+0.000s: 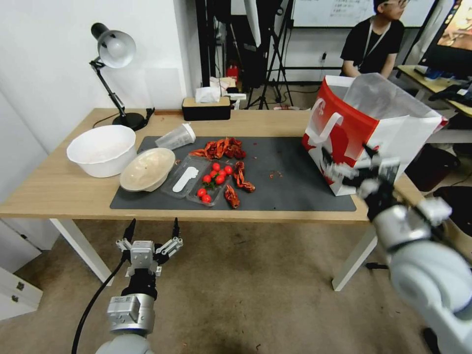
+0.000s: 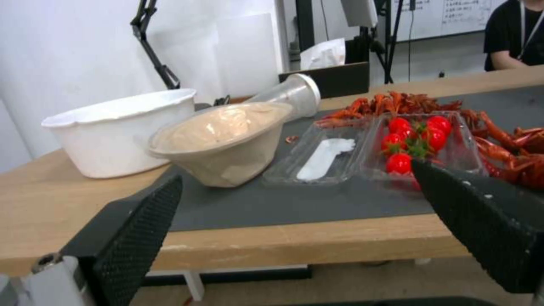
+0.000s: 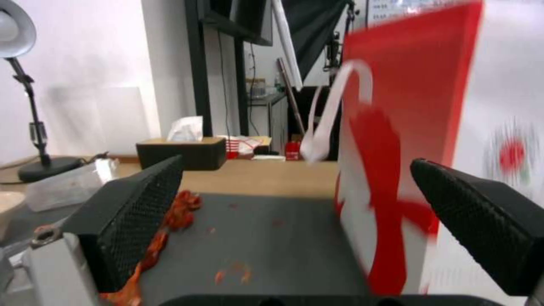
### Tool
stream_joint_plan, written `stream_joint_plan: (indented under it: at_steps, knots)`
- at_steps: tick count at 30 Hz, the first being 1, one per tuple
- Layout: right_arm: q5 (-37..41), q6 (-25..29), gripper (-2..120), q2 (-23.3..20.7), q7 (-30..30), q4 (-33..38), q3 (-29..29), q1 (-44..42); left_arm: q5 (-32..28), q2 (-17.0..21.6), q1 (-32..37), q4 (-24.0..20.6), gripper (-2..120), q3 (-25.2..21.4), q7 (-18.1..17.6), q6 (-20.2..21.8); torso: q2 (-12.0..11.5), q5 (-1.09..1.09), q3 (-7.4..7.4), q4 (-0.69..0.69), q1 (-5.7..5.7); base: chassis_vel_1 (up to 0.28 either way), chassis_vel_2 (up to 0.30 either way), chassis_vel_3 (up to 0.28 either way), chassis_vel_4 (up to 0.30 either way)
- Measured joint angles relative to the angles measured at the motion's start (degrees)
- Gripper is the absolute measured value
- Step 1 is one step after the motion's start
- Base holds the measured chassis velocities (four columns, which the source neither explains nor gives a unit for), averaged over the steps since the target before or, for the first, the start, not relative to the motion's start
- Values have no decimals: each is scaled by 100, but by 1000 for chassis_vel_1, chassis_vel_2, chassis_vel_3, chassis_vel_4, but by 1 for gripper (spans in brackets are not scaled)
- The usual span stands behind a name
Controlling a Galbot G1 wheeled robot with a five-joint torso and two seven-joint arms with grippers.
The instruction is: Pick up the trash from the table and place it into the takeout bag.
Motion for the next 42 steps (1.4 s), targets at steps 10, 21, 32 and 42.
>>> stream_joint_plan:
  at_steps: [10,21,32,42]
  knots:
    - [-900,1394,100,1125,-641,-641,-266,-1020,-98,141,-93,45,100,21,-23,13,0,1,0,0,0,0,0,0,0]
    - [-1222,1991,100,1460,-821,-1158,-384,-1308,-294,174,-243,200,100,-4,-43,70,0,1,0,1,0,0,0,0,0]
    - [-1226,2001,100,1524,-795,-1270,-516,-1306,-2188,404,-949,61,100,-161,-541,1090,0,1,1,0,1,0,0,0,0]
    - [-1493,1924,100,1577,-640,-1293,-540,-1266,-5605,783,-2120,-14,100,-850,-1822,2477,0,2,1,0,1,0,0,0,0]
